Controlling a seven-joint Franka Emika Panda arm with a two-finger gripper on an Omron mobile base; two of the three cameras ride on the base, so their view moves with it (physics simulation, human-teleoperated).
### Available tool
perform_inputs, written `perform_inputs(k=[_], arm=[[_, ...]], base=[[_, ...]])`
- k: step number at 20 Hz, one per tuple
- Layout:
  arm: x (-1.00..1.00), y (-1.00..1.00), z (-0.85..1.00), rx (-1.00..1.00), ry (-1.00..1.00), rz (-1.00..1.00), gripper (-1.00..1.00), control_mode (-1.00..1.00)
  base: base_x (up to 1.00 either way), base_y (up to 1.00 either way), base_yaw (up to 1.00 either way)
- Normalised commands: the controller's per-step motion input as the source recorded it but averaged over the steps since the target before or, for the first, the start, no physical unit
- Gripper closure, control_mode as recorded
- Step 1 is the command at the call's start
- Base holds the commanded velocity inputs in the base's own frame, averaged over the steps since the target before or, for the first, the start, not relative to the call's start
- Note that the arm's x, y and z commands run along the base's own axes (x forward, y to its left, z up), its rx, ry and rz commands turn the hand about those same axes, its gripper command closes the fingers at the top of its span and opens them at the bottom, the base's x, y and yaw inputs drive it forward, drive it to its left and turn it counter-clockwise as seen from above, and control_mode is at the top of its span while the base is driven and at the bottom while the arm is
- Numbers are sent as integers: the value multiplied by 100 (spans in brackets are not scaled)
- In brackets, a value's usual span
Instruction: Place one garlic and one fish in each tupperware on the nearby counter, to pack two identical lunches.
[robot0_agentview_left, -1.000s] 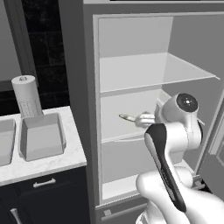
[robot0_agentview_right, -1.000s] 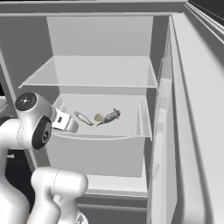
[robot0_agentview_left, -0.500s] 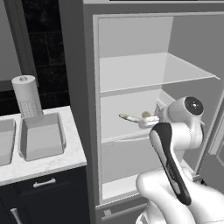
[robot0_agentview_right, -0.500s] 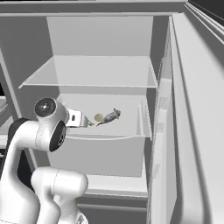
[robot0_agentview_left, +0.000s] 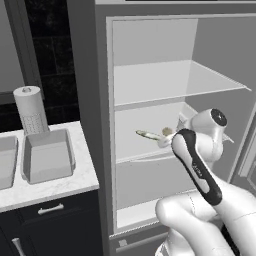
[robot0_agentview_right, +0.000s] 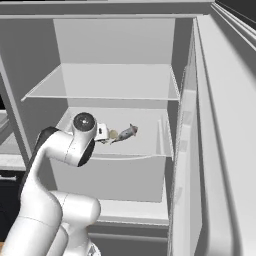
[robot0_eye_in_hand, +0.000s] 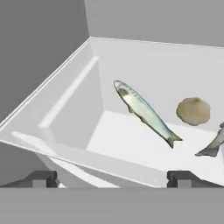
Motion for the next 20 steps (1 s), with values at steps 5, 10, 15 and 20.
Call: perform_inputs(k=[5, 10, 15, 20], arm=[[29, 0, -21, -6, 1, 2, -100, -100], [37, 1, -42, -1, 1, 0, -100, -100], [54, 0, -21, 0, 5, 0, -100, -100], [56, 0, -8, 0, 8, 1, -100, -100]], base=[[0, 0, 0], [0, 0, 0], [0, 0, 0], [0, 0, 0]])
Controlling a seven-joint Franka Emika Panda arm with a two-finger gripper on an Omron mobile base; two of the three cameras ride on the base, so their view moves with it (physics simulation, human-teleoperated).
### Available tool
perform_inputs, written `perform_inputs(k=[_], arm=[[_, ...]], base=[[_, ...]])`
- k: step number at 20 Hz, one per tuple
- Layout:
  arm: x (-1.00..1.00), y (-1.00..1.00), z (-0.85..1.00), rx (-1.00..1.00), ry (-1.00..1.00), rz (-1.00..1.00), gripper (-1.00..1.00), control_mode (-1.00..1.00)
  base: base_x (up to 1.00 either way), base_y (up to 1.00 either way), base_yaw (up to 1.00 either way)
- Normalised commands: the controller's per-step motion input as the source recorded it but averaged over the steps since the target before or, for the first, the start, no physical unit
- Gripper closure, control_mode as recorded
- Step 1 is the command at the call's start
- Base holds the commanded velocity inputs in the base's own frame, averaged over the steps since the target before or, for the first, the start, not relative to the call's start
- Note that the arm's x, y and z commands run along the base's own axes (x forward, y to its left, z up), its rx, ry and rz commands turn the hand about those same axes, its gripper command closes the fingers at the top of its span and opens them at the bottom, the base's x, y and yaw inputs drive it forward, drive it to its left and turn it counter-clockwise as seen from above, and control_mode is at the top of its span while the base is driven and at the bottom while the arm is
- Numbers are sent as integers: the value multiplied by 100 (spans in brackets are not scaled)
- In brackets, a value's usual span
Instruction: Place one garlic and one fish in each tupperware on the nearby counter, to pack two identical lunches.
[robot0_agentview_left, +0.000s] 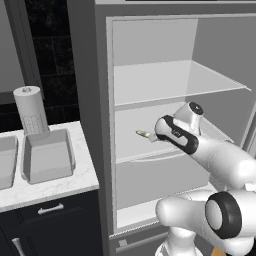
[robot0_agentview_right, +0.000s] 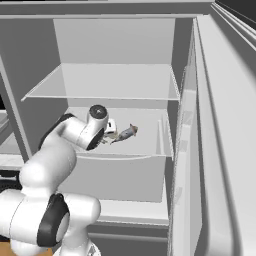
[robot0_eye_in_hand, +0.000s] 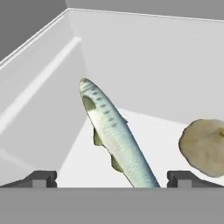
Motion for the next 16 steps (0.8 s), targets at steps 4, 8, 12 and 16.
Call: perform_inputs(k=[4, 8, 12, 16], arm=[[48, 0, -32, 0, 4, 4, -100, -100], [42, 0, -45, 0, 0, 5, -100, -100], [26, 13, -58, -3, 0, 5, -100, -100], [-13, 53, -99, -12, 2, 3, 100, -100]], base=[[0, 0, 0], [0, 0, 0], [0, 0, 0], [0, 0, 0]])
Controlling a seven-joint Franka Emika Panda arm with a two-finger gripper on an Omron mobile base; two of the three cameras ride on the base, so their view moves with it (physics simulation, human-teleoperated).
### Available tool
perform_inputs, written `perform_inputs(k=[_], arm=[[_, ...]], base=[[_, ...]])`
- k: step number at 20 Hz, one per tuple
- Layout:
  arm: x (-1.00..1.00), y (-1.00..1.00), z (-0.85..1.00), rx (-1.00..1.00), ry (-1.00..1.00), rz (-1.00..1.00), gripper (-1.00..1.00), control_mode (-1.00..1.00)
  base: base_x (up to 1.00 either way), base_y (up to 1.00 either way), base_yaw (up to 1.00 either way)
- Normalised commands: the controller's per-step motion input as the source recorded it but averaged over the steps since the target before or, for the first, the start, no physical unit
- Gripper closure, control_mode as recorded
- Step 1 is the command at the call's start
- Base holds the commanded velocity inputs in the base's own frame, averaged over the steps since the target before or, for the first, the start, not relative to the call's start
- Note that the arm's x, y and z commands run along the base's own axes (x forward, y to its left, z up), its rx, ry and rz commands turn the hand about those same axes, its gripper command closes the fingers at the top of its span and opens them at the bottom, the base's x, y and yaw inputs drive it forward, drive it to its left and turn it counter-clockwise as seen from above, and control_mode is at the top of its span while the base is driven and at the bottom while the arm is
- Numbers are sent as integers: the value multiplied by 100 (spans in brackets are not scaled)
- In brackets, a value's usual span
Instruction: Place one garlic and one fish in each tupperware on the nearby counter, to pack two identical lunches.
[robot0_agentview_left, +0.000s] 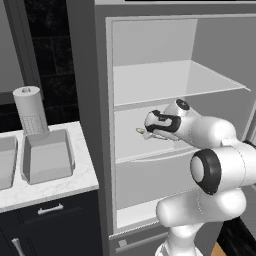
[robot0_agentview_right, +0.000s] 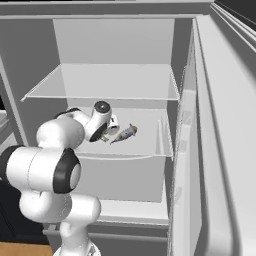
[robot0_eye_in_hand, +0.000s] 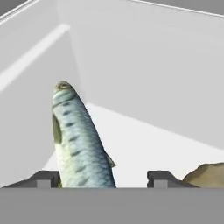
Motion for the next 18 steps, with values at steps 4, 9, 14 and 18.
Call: perform_inputs(k=[4, 9, 14, 18], arm=[[-83, 31, -64, -4, 2, 3, 100, -100], [-100, 1, 1, 0, 6, 3, 100, -100], [-100, 0, 39, 0, 0, 3, 100, -100], [-100, -3, 51, 0, 0, 2, 100, -100]], base=[[0, 0, 0], [0, 0, 0], [0, 0, 0], [0, 0, 0]])
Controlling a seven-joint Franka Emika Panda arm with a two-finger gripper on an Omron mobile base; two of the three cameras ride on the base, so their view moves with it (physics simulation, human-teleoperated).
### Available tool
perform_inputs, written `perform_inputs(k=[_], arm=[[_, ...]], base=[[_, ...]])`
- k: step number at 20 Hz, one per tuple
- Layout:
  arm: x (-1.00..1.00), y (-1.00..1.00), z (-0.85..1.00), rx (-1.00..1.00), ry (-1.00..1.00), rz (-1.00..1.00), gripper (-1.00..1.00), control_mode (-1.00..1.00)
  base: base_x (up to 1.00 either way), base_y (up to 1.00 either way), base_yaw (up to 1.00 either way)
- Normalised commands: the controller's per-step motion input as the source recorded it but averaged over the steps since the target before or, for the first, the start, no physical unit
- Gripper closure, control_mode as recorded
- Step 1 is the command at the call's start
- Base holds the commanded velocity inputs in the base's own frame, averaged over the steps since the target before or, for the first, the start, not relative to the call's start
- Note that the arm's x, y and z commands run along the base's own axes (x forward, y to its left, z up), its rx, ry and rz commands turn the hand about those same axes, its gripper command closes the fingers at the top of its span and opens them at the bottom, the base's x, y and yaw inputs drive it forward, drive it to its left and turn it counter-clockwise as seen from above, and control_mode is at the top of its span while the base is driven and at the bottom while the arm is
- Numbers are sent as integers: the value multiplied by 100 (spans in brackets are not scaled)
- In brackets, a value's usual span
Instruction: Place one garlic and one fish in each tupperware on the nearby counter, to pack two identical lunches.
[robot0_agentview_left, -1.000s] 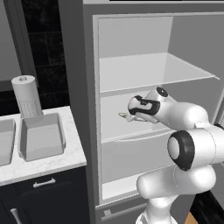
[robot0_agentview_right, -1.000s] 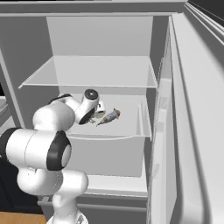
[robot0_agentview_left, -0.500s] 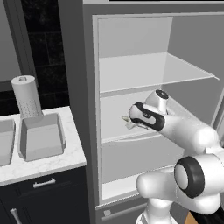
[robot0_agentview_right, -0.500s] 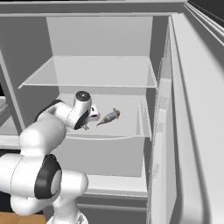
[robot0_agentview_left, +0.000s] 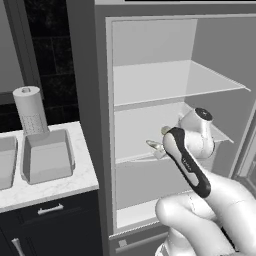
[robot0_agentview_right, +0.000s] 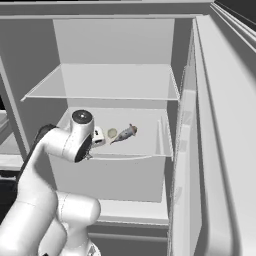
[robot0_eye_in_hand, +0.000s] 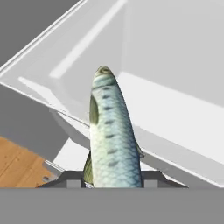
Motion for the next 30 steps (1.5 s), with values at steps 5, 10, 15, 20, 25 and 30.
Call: perform_inputs(k=[5, 10, 15, 20, 25, 30], arm=[[-100, -26, 34, 0, -7, 5, 100, -100], [-88, -4, 62, 0, -3, 1, 100, -100], [-66, 0, 19, 0, 0, 0, 100, 100], [0, 0, 0, 0, 0, 0, 100, 100], [0, 0, 0, 0, 0, 0, 100, 100], [0, 0, 0, 0, 0, 0, 100, 100]], base=[[0, 0, 0], [0, 0, 0], [-20, 1, 0], [-100, 61, 1], [-20, 100, 5], [30, 100, 3]])
